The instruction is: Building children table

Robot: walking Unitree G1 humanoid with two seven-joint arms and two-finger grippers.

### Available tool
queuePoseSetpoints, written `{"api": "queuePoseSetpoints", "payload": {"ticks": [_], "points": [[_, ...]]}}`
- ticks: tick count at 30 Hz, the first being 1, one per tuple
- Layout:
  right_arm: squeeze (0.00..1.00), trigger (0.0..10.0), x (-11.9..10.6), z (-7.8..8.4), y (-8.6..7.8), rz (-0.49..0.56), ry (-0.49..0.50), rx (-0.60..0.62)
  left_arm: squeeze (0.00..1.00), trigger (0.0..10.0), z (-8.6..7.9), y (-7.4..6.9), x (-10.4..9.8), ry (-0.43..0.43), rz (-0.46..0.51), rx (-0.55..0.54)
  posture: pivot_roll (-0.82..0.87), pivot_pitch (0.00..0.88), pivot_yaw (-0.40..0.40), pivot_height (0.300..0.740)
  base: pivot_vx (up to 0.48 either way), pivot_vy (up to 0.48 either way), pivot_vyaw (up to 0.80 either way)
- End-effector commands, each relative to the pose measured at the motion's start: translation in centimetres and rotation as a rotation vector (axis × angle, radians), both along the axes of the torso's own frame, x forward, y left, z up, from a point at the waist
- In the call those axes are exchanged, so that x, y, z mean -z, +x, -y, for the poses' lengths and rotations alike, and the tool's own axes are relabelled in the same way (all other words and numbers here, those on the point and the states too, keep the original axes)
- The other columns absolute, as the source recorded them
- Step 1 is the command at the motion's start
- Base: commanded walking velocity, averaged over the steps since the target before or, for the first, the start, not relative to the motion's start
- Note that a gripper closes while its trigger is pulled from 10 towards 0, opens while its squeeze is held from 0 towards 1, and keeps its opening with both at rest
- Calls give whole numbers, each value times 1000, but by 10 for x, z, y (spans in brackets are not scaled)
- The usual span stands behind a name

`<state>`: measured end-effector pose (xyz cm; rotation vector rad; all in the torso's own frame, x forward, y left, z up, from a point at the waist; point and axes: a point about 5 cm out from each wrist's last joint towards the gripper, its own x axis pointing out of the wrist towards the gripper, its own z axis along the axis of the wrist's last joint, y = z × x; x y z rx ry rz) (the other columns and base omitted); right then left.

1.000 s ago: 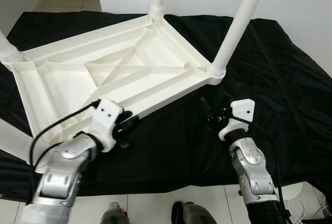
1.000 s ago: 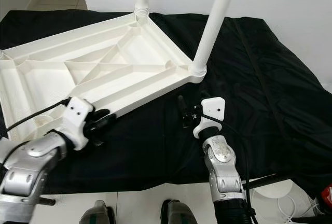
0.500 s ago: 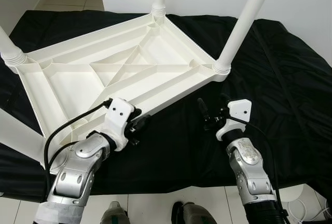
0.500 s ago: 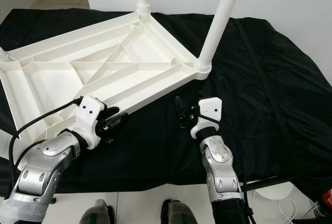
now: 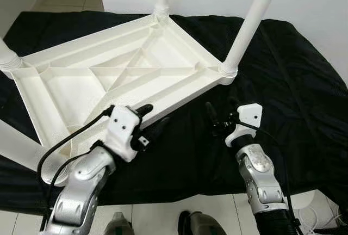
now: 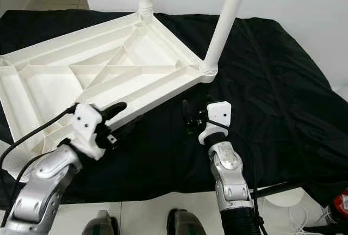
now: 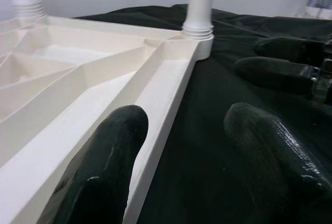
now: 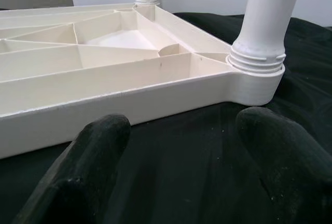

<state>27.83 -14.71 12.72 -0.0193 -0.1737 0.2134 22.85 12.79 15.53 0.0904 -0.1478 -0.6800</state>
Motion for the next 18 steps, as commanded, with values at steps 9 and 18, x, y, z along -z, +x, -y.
{"api": "queuePoseSetpoints", "payload": {"ticks": [9,18], "points": [[0,10000,1,-14,7,-3,2,-51,0,10000,6,-14,24,62,-85,112,126,83,-87,740,0,0,0],[0,10000,0,-9,8,1,-6,-40,0,10000,4,-8,38,127,-116,149,107,77,-87,740,0,0,0]]}}
